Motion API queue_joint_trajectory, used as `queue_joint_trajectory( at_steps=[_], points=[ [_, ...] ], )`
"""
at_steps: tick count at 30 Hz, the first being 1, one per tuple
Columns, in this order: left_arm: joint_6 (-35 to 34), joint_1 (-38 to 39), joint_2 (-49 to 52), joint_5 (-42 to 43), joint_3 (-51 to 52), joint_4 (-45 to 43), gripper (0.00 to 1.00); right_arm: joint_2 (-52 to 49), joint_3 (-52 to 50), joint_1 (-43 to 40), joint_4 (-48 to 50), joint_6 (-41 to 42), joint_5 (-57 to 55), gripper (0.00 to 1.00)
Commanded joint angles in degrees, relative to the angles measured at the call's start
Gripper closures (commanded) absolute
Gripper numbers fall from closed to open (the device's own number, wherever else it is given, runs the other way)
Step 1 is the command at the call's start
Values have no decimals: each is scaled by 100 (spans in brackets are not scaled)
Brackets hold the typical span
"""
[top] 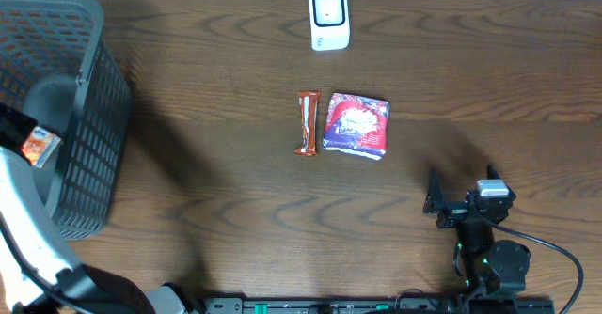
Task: Scan the item barcode
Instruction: 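Move the left gripper back into the grey basket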
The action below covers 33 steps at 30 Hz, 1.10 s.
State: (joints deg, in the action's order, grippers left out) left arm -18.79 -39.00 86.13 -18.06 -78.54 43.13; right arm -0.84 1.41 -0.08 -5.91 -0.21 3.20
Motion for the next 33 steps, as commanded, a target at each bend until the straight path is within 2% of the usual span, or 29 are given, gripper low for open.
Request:
queue_joint_trajectory(
  at_steps=[1, 8, 21, 33],
  points=[
    [-396, -31, 216, -595, 120, 160, 6, 46, -31, -15, 15, 101, 15, 1],
    [-688, -70, 503, -737, 164, 256, 5, 46, -31, -15, 15, 101, 15, 1],
    [-750, -507, 907, -809, 175, 280, 4, 46, -31, -15, 15, 101, 15, 1],
    [-876, -568, 1766, -855, 175, 26, 4, 46, -28, -15, 15, 101, 15, 1]
  ],
)
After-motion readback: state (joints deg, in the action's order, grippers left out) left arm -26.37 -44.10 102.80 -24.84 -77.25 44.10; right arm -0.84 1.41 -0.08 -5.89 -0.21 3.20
